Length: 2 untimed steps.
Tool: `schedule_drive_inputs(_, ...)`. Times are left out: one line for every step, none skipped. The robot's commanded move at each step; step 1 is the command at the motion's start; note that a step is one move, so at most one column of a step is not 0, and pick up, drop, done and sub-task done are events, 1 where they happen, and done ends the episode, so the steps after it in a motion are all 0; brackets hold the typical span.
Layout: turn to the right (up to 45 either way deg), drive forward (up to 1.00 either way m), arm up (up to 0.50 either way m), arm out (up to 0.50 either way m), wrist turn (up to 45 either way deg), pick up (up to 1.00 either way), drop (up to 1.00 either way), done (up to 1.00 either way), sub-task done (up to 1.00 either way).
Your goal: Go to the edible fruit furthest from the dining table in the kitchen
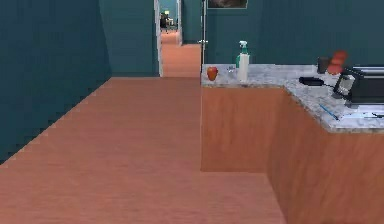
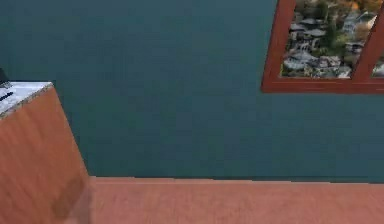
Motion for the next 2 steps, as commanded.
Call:
schedule_drive_inputs(0.0, 0.75, 0.00, 0.00, 0.0, 0.00, 0.00, 0.00, 0.00)
schedule_drive_inputs(9.0, 0.00, 0.00, 0.00, 0.0, 0.00, 0.00, 0.00, 0.00)
